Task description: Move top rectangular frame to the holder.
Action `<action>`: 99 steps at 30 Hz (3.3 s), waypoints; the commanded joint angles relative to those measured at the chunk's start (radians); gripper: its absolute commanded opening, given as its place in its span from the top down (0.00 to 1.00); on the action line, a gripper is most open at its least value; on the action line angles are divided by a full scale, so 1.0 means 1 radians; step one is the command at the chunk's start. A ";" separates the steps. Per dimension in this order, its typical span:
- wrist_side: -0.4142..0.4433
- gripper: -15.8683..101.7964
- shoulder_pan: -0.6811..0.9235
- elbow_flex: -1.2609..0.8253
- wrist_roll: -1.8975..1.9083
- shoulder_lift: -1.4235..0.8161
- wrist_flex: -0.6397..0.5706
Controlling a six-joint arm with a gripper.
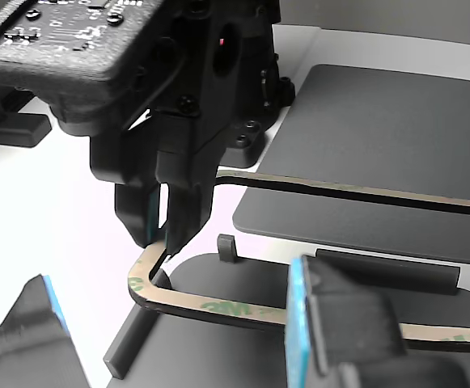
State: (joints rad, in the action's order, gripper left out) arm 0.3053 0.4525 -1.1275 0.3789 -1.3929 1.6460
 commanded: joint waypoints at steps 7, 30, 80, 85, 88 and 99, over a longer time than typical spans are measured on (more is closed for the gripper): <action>-0.003 0.96 -0.046 0.107 0.040 0.054 0.009; -0.011 0.95 -0.095 0.158 0.018 0.143 0.009; -0.084 0.95 -0.146 0.153 -0.021 0.218 0.002; -0.091 0.95 -0.146 0.155 -0.032 0.222 0.002; -0.091 0.95 -0.146 0.153 -0.037 0.222 0.005; -0.094 0.95 -0.147 0.150 -0.041 0.232 0.002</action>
State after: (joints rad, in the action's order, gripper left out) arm 0.2132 0.3206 -0.9986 0.3405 -1.1397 1.6444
